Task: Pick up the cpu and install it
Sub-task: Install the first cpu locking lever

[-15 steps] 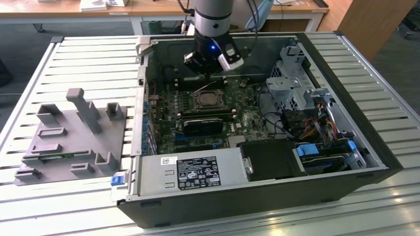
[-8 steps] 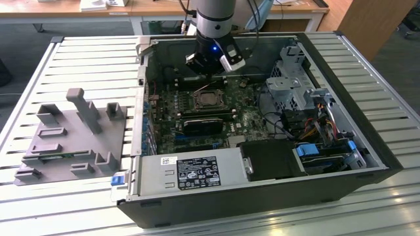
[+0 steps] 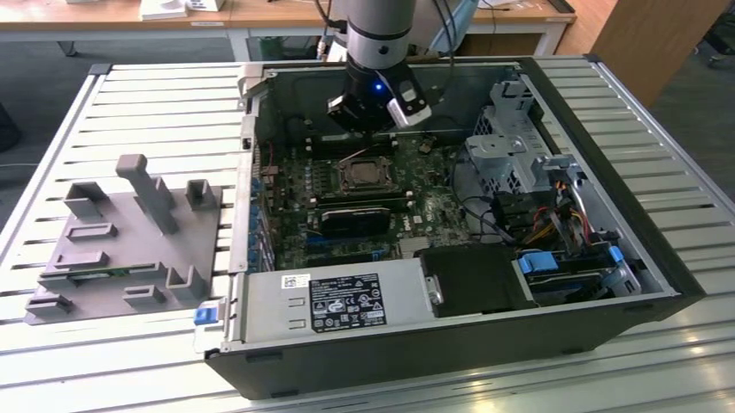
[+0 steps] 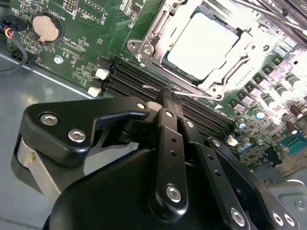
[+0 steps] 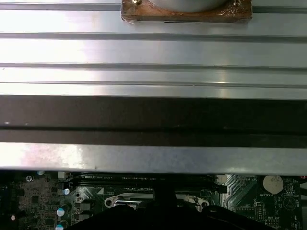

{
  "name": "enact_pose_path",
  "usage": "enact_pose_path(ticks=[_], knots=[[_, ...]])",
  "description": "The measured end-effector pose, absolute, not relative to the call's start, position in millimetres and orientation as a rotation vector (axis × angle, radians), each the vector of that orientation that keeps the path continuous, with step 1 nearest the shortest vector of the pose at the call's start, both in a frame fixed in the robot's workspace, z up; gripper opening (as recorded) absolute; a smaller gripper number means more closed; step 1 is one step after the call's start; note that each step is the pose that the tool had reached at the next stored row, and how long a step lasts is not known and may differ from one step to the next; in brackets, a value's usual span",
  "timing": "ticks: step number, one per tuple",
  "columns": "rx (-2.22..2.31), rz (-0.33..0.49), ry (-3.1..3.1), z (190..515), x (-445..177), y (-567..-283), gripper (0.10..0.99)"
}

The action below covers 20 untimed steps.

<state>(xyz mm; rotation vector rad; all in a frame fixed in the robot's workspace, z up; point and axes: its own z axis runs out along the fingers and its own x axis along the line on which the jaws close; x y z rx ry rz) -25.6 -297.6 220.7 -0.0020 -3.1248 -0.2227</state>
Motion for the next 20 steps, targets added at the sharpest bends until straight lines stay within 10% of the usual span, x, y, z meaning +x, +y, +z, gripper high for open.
enact_pose_path(ticks=[20], knots=[[-0.002, -0.222, -3.121, 204.8, -15.8, -297.1, 0.106]])
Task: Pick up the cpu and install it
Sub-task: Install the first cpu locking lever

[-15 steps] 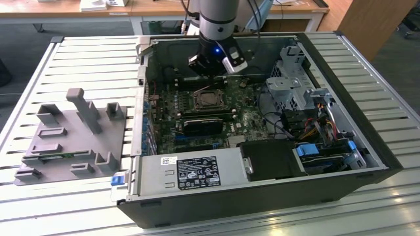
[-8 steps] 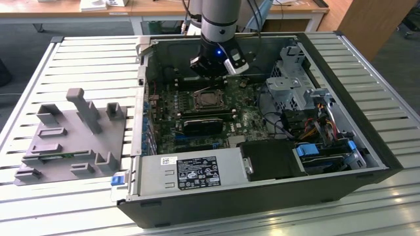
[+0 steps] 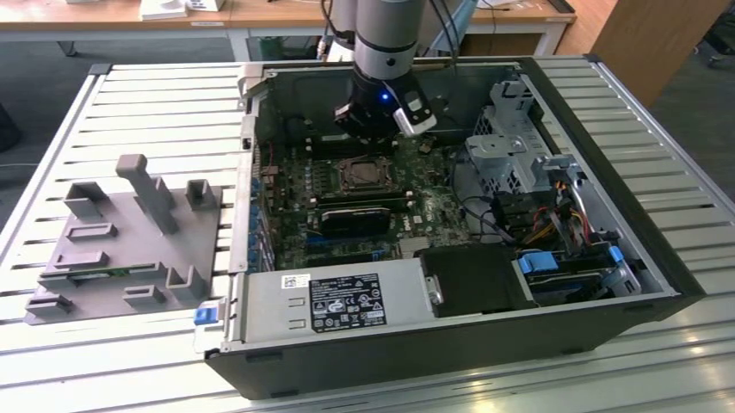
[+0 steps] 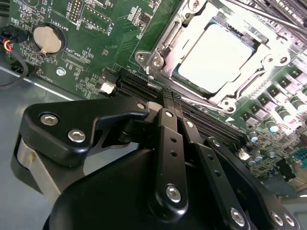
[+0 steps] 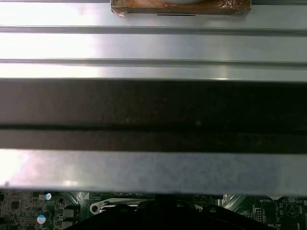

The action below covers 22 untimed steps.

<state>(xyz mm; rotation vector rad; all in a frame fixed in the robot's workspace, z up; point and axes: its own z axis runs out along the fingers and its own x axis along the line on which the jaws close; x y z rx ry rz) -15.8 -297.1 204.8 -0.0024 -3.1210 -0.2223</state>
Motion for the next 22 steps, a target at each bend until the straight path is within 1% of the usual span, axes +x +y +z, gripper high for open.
enact_pose_path(ticks=[7, 15, 19, 22], knots=[[-0.002, -0.222, -3.121, 198.9, -14.8, -297.1, 0.106], [-0.002, -0.221, -3.121, 201.1, -14.6, -297.0, 0.106], [-0.003, -0.191, -3.123, 200.2, -14.6, -297.0, 0.106], [-0.003, -0.183, -3.123, 198.6, -14.6, -297.1, 0.106]])
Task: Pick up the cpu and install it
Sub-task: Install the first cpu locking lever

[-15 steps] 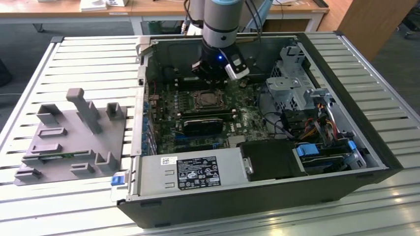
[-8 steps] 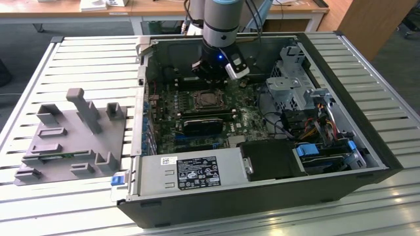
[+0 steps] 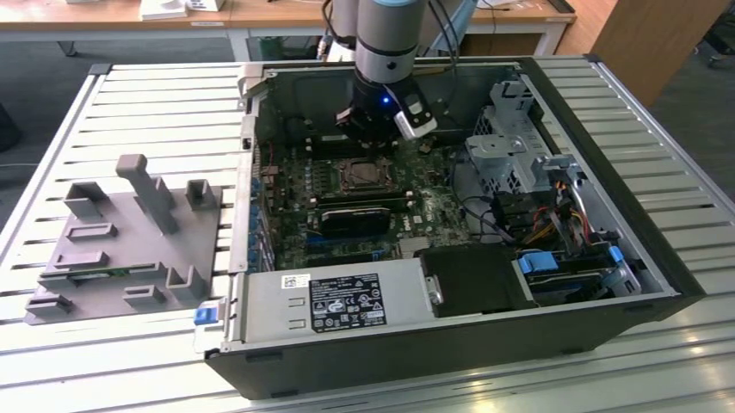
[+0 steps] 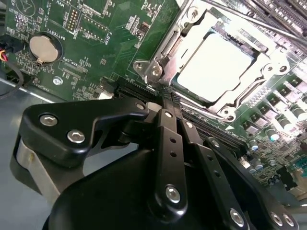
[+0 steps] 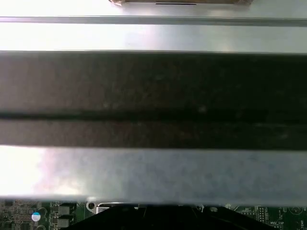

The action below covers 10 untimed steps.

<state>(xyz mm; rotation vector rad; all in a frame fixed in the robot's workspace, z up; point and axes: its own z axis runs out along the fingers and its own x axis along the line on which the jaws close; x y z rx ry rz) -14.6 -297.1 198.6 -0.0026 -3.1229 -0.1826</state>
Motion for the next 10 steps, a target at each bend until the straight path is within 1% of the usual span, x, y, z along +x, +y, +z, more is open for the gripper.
enact_pose_path(ticks=[10], knots=[[-0.003, -0.188, -3.124, 198.9, -14.0, -296.2, 0.106]])
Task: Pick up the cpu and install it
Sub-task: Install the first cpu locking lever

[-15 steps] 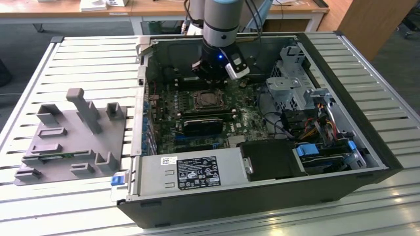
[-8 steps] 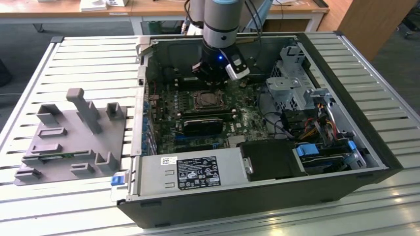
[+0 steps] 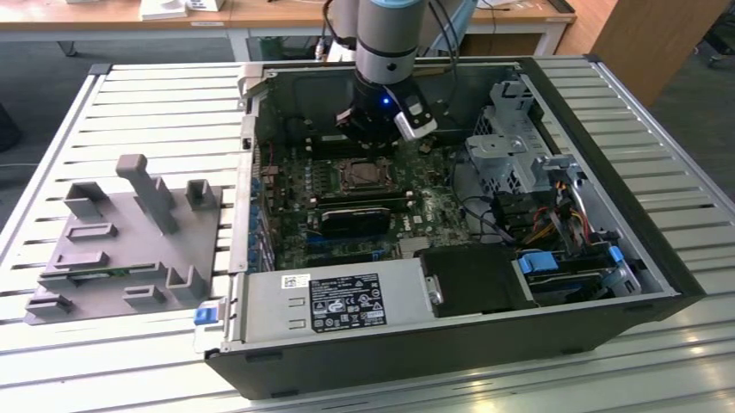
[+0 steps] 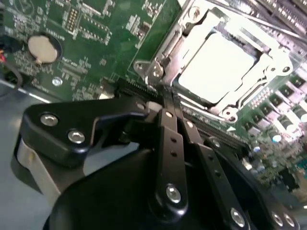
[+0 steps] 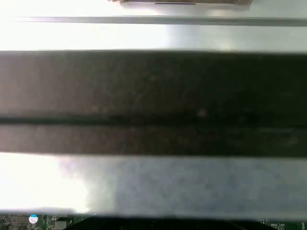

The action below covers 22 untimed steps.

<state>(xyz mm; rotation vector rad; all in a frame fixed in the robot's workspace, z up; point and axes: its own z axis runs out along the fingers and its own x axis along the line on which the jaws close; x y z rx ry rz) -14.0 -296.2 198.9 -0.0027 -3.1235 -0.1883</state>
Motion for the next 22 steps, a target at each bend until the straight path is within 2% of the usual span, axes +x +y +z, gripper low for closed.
enact_pose_path(ticks=[4, 22], knots=[[-0.003, -0.188, -3.123, 207.6, -14.1, -296.3, 0.106], [-0.003, -0.189, -3.123, 208.0, -13.3, -304.5, 0.106]])
